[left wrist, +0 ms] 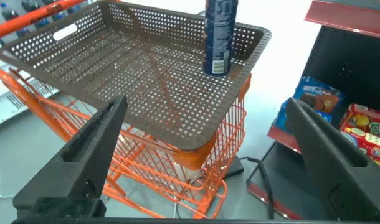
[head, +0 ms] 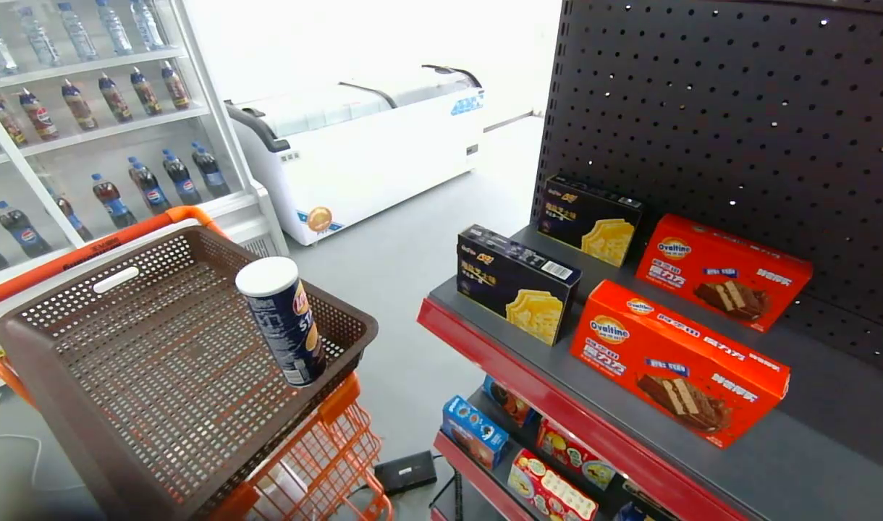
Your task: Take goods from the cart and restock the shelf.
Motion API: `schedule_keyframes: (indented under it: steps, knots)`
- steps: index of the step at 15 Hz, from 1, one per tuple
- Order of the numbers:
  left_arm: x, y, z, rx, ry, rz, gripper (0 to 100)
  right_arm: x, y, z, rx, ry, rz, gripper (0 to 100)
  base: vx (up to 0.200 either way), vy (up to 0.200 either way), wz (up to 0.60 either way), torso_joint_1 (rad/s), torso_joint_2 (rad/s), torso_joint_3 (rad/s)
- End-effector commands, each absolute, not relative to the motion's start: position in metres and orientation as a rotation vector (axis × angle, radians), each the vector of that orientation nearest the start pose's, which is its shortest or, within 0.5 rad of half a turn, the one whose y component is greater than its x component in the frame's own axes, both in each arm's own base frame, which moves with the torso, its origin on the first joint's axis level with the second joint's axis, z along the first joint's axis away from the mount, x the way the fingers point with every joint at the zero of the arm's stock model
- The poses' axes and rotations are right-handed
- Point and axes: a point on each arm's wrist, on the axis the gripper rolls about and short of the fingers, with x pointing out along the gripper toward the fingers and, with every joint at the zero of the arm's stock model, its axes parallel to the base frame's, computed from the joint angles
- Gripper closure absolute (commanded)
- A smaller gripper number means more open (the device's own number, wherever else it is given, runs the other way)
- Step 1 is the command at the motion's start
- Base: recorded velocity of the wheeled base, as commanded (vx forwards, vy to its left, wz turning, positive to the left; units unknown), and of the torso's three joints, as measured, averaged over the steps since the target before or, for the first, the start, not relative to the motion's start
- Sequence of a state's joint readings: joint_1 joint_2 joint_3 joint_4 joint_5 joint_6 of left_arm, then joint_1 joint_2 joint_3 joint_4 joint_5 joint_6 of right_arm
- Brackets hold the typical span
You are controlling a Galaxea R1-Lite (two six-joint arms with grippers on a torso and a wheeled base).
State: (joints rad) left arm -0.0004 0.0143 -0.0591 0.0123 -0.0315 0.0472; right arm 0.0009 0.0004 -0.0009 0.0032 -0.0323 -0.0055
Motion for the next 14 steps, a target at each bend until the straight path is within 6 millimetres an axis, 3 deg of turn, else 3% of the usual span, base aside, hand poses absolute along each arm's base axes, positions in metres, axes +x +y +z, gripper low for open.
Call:
schedule_keyframes:
  steps: [1,3,5,6,7,11,13,14]
  knots:
    - [-0.015,-0.001,0.134,0.101,0.083,-0.098,0,-0.023,-0.001,0.075,-0.006,0.003,-0.032,0,0.0,0.0,0.0,0.0,0.0,0.0]
    - [0.015,-0.002,0.153,0.113,0.232,-0.113,0,-0.023,-0.001,0.076,-0.006,0.002,-0.031,0,0.0,0.0,0.0,0.0,0.0,0.0]
    - [0.036,-0.002,0.163,0.148,0.275,-0.113,0,-0.023,-0.001,0.075,-0.006,0.003,-0.031,0,0.0,0.0,0.0,0.0,0.0,0.0]
    - [0.042,-0.003,0.163,0.149,0.298,-0.115,0,-0.023,-0.001,0.076,-0.006,0.002,-0.031,0,0.0,0.0,0.0,0.0,0.0,0.0]
    - [0.063,-0.002,0.163,0.137,0.357,-0.1,0,-0.023,-0.001,0.075,-0.006,0.003,-0.031,0,0.0,0.0,0.0,0.0,0.0,0.0]
    - [0.114,-0.005,0.167,0.141,0.416,-0.166,0,-0.023,-0.001,0.075,-0.006,0.003,-0.031,0,0.0,0.0,0.0,0.0,0.0,0.0]
    - [0.151,-0.01,0.164,0.146,0.395,-0.191,0,-0.023,-0.001,0.075,-0.006,0.003,-0.032,0,0.0,0.0,0.0,0.0,0.0,0.0]
    - [0.152,-0.01,0.165,0.146,0.391,-0.191,0,-0.023,-0.001,0.075,-0.006,0.003,-0.031,0,0.0,0.0,0.0,0.0,0.0,0.0]
